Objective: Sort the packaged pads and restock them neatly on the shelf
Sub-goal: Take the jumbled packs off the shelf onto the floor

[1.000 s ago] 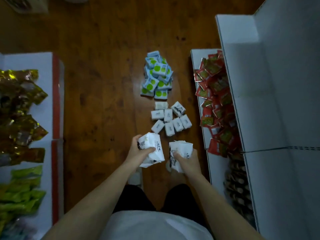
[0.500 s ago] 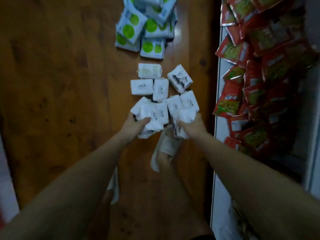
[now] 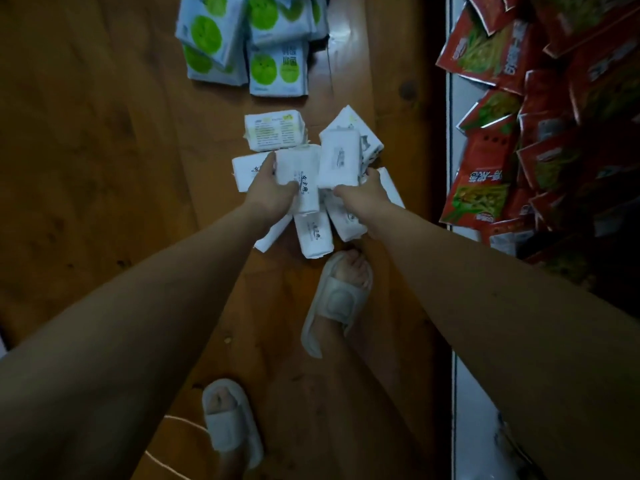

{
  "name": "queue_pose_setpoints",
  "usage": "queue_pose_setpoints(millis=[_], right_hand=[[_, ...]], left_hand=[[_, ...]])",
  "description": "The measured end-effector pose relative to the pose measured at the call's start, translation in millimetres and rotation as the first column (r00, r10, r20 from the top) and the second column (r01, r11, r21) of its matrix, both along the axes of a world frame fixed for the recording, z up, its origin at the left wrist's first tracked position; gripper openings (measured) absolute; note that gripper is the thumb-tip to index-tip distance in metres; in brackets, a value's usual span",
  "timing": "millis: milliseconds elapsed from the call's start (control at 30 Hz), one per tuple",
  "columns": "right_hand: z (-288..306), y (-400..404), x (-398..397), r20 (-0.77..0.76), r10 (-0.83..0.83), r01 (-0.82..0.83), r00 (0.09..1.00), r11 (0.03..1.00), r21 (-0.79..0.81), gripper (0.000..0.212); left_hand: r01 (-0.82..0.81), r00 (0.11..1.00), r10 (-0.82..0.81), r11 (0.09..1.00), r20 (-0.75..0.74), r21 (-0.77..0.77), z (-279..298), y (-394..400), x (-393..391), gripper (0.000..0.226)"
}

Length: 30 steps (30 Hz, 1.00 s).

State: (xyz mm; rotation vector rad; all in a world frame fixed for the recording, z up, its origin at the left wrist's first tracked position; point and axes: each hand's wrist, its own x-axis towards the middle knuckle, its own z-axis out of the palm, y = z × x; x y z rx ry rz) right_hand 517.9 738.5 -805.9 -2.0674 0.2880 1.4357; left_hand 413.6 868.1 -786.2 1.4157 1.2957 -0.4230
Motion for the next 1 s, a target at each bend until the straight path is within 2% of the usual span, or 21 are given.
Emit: queue_pose_setpoints(millis=[167, 267, 367, 433, 533, 667, 833, 1000], right_hand=[[46, -20, -10, -0.076, 0.006, -0.007, 0.997, 1.000, -0.005, 0.067], [103, -32, -10, -0.051, 0.116, -0.118, 0.992, 0.992, -0.053, 0.046], [172, -44, -12, -0.027, 0.206, -0.207, 0.978, 0.978, -0.039, 0.024], [218, -47, -15, -0.001, 0.226, -0.226, 0.974, 0.974, -0.017, 0.011], [282, -48, -24, 0.093, 0.241, -0.241, 0.966, 0.970, -0.006, 0.013], [367, -53, -65, 0.183, 0.355, -0.356, 0.917, 0.934, -0.028, 0.022], [460, -67, -136, 0.277, 0.324, -0.322, 0.905, 0.945, -0.053, 0.030], [548, -93, -203, 0.415, 0.206, -0.194, 0.886, 0.978, -0.071, 0.030]], left_hand=[[0.048, 0.995, -0.049, 0.999, -0.085, -0.016, 45, -6, -10, 0.072], [0.110, 0.988, -0.108, 0.994, -0.113, 0.010, 95, -6, -7, 0.069], [0.266, 0.957, -0.261, 0.964, -0.123, 0.024, 159, -16, -1, 0.063], [0.415, 0.905, -0.410, 0.909, -0.111, 0.033, 204, -28, 2, 0.052], [0.616, 0.788, -0.609, 0.784, -0.095, 0.079, 273, -40, -3, 0.037], [0.681, 0.732, -0.672, 0.719, -0.109, 0.139, 354, -47, -42, 0.022], [0.752, 0.650, -0.754, 0.619, -0.099, 0.227, 438, -47, -107, 0.019], [0.866, 0.405, -0.913, 0.367, -0.045, 0.341, 516, -72, -145, 0.016]])
